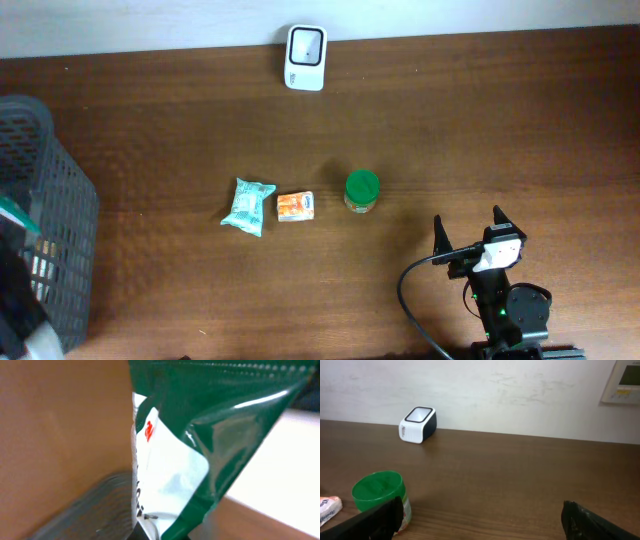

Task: Scan the item barcode
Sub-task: 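Take the dark green 3M gloves packet from the basket and lay it down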

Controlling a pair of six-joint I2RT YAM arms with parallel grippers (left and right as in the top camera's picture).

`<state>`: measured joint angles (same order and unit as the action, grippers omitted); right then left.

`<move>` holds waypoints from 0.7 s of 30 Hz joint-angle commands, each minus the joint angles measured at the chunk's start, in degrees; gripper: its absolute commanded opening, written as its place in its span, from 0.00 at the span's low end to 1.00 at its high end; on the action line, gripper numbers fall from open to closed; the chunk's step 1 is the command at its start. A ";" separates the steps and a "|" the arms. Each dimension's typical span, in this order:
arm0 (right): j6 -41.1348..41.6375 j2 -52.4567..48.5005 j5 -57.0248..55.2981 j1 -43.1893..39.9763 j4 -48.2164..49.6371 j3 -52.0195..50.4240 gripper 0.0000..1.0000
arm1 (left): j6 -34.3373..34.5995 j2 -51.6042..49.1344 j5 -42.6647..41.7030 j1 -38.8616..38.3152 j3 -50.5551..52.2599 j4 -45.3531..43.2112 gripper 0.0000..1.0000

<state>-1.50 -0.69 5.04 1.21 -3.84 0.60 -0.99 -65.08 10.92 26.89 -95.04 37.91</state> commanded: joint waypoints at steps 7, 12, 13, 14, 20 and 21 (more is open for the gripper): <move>0.48 0.33 0.35 0.33 -0.26 -0.28 0.98 | 8.33 -14.08 -3.63 -33.20 -0.57 25.44 0.00; 0.48 0.33 0.35 0.33 -0.26 -0.28 0.99 | 9.42 -35.78 -3.67 -33.66 -0.57 31.30 0.00; 0.46 0.33 0.35 0.33 -0.26 -0.28 0.98 | 10.08 -39.76 -3.69 -33.83 -0.57 30.91 0.00; 0.46 0.33 0.35 0.33 -0.26 -0.28 0.98 | 10.40 -43.39 -3.72 -33.94 -0.57 29.81 0.00; 0.48 0.33 0.35 0.33 -0.28 -0.28 0.98 | 14.47 -56.87 -5.73 -37.33 -0.57 25.27 0.00; 0.48 0.33 0.35 0.33 -0.26 -0.28 0.98 | 14.49 -58.51 -10.25 -38.25 -0.57 23.71 0.00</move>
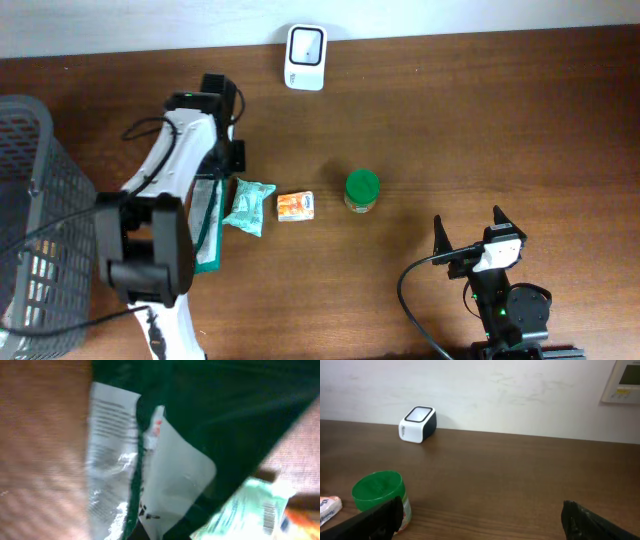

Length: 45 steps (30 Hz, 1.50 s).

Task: Scan the item barcode
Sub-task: 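Take the dark green 3M gloves packet from the basket and lay it down, then take the gold-capped tube from the basket and place it near the jar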

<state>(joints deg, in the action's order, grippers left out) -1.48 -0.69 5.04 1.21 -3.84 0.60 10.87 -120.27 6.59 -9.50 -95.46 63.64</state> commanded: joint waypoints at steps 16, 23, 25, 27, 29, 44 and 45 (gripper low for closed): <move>0.44 0.33 0.35 0.33 -0.26 -0.28 0.98 | 36.06 -7.23 6.64 -6.47 -0.17 -11.28 0.31; 0.46 0.33 0.35 0.33 -0.26 -0.28 0.98 | 24.20 2.75 8.37 -6.40 -11.63 -3.23 0.99; 0.46 0.33 0.35 0.33 -0.26 -0.28 0.98 | 12.48 9.99 8.46 -6.40 -18.49 -0.83 0.99; 0.46 0.33 0.35 0.33 -0.26 -0.28 0.98 | 2.93 17.94 10.08 -5.84 -23.96 2.19 0.99; 0.44 0.33 0.35 0.33 -0.26 -0.28 0.98 | 1.40 25.07 15.54 -3.58 -26.34 5.68 0.99; 0.44 0.33 0.35 0.33 -0.26 -0.28 0.98 | -7.82 32.83 0.02 59.84 3.06 -1.77 0.99; 0.46 0.33 0.35 0.33 -0.26 -0.28 0.98 | -12.94 32.76 0.04 60.87 7.67 -6.05 0.99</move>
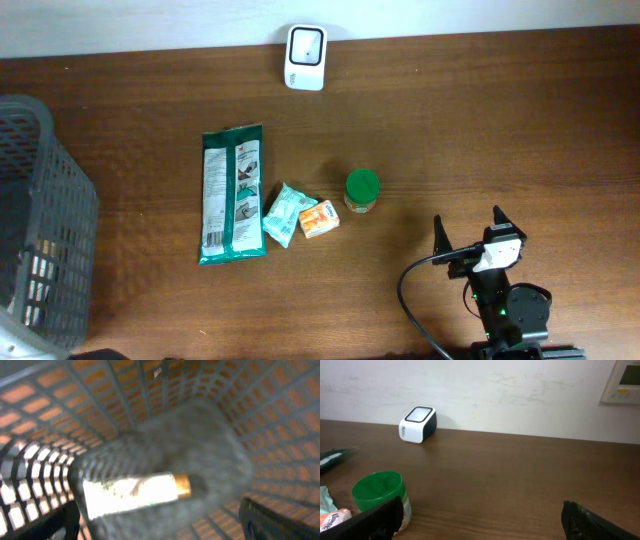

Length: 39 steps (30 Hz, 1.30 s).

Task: Scan the item barcode
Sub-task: 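Take the gold-capped tube from the basket and place it near the jar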

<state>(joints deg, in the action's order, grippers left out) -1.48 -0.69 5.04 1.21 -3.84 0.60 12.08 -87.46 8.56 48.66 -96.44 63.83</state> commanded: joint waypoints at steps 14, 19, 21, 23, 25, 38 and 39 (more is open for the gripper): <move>0.46 0.33 0.35 0.33 -0.26 -0.28 0.98 | -48.85 -15.96 -6.03 3.65 23.23 -17.73 0.91; 0.44 0.33 0.35 0.33 -0.26 -0.28 0.98 | -48.83 -20.83 -10.05 3.65 23.23 -18.45 0.99; 0.46 0.33 0.35 0.33 -0.26 -0.28 0.98 | -48.83 -21.70 -17.84 3.65 23.23 -19.93 1.00; 0.44 0.33 0.35 0.33 -0.26 -0.28 0.98 | -48.81 -21.70 -21.81 3.65 23.23 -20.52 0.90; 0.46 0.33 0.35 0.33 -0.28 -0.28 0.99 | -48.78 -21.70 -25.53 3.65 23.23 -21.35 0.64; 0.46 0.33 0.35 0.33 -0.26 -0.28 0.98 | -39.95 -22.40 -12.04 3.65 21.31 -22.16 0.80; 0.46 0.33 0.35 0.33 -0.26 -0.28 0.98 | -39.95 -22.99 -11.91 3.65 21.84 -21.49 0.79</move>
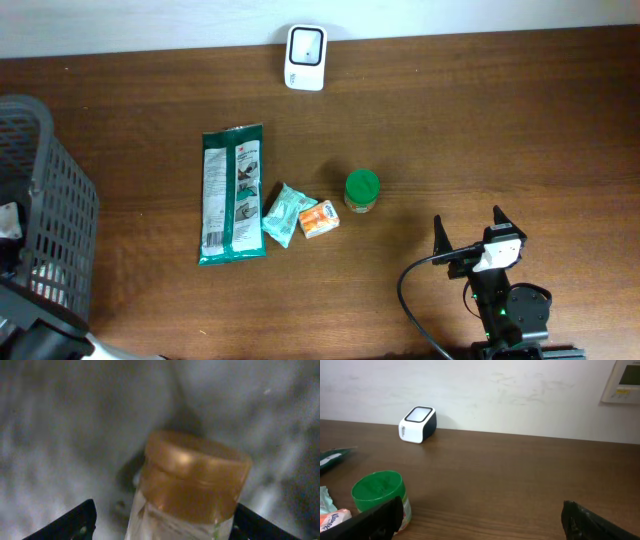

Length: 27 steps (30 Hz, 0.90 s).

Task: Scan the item barcode
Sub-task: 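Take the gold-capped tube from the basket and place it near the jar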

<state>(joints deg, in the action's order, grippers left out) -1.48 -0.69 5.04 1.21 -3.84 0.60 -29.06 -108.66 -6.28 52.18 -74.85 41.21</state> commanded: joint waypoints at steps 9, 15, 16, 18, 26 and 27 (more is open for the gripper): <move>0.46 0.33 0.35 0.33 -0.26 -0.28 0.98 | 5.79 -4.79 3.30 0.11 -6.01 8.63 0.16; 0.46 0.33 0.35 0.33 -0.28 -0.28 0.98 | 8.70 -4.79 3.13 -2.78 -37.44 27.34 0.14; 0.46 0.33 0.35 0.33 -0.28 -0.28 0.98 | 8.72 -4.79 3.13 -4.20 -43.58 29.53 0.13; 0.46 0.33 0.35 0.33 -0.26 -0.28 0.98 | 12.28 -4.68 3.10 -7.19 -54.97 32.76 0.11; 0.44 0.33 0.35 0.33 -0.26 -0.28 0.98 | 23.50 5.84 -0.83 -24.28 -72.54 32.39 0.16; 0.44 0.33 0.35 0.33 -0.26 -0.28 0.98 | 23.50 7.52 -1.01 -27.87 -72.54 32.50 0.15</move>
<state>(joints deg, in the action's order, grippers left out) -1.52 -0.69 5.04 1.21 -3.84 0.60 -8.25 -108.18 -4.29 30.94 -144.46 74.24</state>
